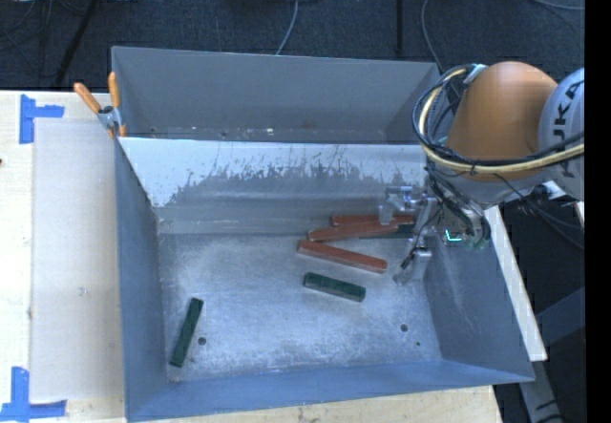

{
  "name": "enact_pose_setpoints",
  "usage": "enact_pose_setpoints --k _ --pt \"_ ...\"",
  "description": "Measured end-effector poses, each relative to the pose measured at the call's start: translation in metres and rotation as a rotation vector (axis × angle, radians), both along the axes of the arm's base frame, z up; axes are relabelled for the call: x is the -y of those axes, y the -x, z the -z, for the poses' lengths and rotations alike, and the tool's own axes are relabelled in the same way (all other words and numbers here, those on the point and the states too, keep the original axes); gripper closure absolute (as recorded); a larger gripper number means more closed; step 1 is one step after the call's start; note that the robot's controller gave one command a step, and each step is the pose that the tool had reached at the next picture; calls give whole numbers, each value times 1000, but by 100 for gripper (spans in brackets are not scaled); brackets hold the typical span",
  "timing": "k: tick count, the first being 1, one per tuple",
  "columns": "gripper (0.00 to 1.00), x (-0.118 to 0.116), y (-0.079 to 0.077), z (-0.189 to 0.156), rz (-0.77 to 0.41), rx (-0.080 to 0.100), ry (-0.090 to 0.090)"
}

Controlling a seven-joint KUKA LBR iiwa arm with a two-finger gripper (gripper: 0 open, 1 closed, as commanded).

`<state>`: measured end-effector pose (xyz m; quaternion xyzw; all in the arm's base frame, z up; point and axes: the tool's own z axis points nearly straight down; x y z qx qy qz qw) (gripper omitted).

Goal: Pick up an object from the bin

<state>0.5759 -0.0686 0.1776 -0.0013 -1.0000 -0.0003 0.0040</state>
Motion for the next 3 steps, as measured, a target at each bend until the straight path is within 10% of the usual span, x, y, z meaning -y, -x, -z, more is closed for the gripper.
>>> enact_pose_setpoints --k 1,2,3 --pt "0 -31 13 111 43 4 -1" --pt "100 -31 9 103 40 16 0" --pt "100 -30 -1 -42 32 17 1"
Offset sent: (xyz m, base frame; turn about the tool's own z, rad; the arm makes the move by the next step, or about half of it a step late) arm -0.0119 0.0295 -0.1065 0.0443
